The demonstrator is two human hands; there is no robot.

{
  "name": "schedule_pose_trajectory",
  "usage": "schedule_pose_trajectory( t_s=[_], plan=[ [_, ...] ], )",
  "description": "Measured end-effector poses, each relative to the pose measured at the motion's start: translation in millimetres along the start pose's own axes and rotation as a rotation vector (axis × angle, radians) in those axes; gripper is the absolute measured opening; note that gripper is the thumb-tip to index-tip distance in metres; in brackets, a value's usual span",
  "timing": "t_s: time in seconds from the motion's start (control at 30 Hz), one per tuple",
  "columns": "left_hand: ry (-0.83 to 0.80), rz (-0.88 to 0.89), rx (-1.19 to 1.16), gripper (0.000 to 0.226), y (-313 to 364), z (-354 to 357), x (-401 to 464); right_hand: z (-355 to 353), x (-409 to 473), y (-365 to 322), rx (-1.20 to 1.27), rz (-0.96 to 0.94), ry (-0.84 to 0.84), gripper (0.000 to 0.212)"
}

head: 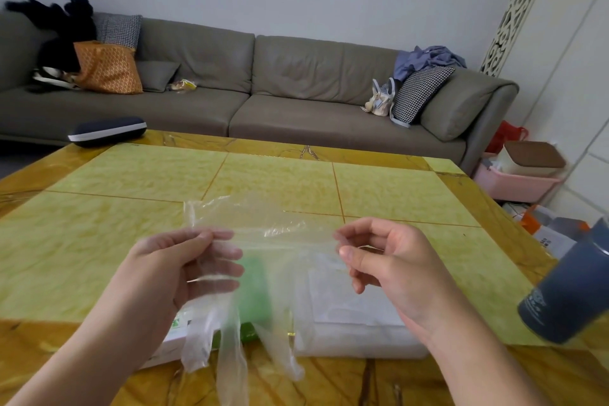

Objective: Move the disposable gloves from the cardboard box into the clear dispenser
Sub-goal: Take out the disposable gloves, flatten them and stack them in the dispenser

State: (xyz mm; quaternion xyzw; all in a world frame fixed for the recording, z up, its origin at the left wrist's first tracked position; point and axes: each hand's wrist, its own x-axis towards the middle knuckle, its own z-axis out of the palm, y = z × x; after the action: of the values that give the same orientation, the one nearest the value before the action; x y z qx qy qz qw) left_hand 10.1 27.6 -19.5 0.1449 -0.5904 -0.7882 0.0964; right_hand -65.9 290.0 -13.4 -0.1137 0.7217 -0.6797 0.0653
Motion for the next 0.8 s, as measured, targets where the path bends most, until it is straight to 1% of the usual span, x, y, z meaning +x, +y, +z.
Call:
schedule_pose_trajectory(
  t_s=[0.1,0.2,0.23,0.27,0.3,0.33,0.37,0.4,0.43,0.47,0.5,0.53,0.57,0.6,0.67,0.7,0.73,0.8],
  plan=[
    [0.028,0.037,-0.002,0.032,1.8,1.5,-1.5,-5.2,-0.5,-4.5,-0.118,-0.008,0.125,0.020],
    [0.057,0.090,0.009,0.035,9.2,4.6,-4.8,-8.2,-2.0,-9.7,-0.222,-0.083,0.299,0.018],
    [0.072,0.117,0.019,0.036,12.5,5.9,-5.2,-9.1,-3.3,-12.1,-0.219,-0.112,0.320,0.017],
    [0.095,0.156,0.041,0.037,16.0,6.1,-6.8,-8.3,-4.9,-14.9,-0.186,-0.135,0.303,0.015],
    [0.122,0.226,0.088,0.038,20.9,8.1,-9.1,-8.1,-6.6,-18.6,-0.125,-0.151,0.252,0.014],
    [0.154,0.343,0.174,0.038,25.5,11.6,-13.8,-7.4,-8.7,-22.9,-0.047,-0.159,0.166,0.016],
    [0.187,0.510,0.318,0.038,30.6,16.4,-20.7,-7.0,-10.9,-27.3,0.033,-0.160,0.052,0.022],
    [0.217,0.703,0.506,0.037,35.2,23.0,-29.1,-6.6,-12.9,-32.5,0.106,-0.146,-0.083,0.033],
    [0.227,0.882,0.705,0.036,38.1,33.6,-39.1,-7.2,-15.3,-37.7,0.173,-0.114,-0.235,0.049],
    [0.214,1.017,0.890,0.033,39.6,47.2,-51.7,-8.1,-17.7,-42.1,0.233,-0.075,-0.386,0.065],
    [0.193,1.111,1.039,0.030,37.3,62.0,-63.0,-9.0,-19.5,-45.9,0.288,-0.040,-0.505,0.077],
    [0.144,1.179,1.139,0.026,30.5,77.2,-71.7,-10.5,-21.1,-49.0,0.342,-0.009,-0.563,0.084],
    [0.091,1.223,1.204,0.022,20.6,89.4,-76.3,-11.5,-22.1,-51.4,0.368,0.021,-0.553,0.083],
    [0.043,1.231,1.244,0.018,7.3,97.6,-77.0,-13.5,-21.7,-49.4,0.343,0.042,-0.480,0.073],
    [-0.055,1.169,1.319,0.023,-19.6,105.3,-70.2,-18.3,-18.6,-39.5,0.130,0.030,-0.250,0.033],
    [-0.103,1.143,1.356,0.029,-31.3,106.1,-65.5,-21.4,-16.5,-33.9,0.008,0.019,-0.153,0.019],
    [-0.149,1.135,1.381,0.033,-41.8,105.5,-60.9,-24.7,-13.0,-26.3,-0.089,0.020,-0.071,0.014],
    [-0.278,1.082,1.390,0.034,-54.6,105.5,-56.3,-33.4,-6.5,-13.6,-0.187,0.056,0.068,0.015]
  ],
)
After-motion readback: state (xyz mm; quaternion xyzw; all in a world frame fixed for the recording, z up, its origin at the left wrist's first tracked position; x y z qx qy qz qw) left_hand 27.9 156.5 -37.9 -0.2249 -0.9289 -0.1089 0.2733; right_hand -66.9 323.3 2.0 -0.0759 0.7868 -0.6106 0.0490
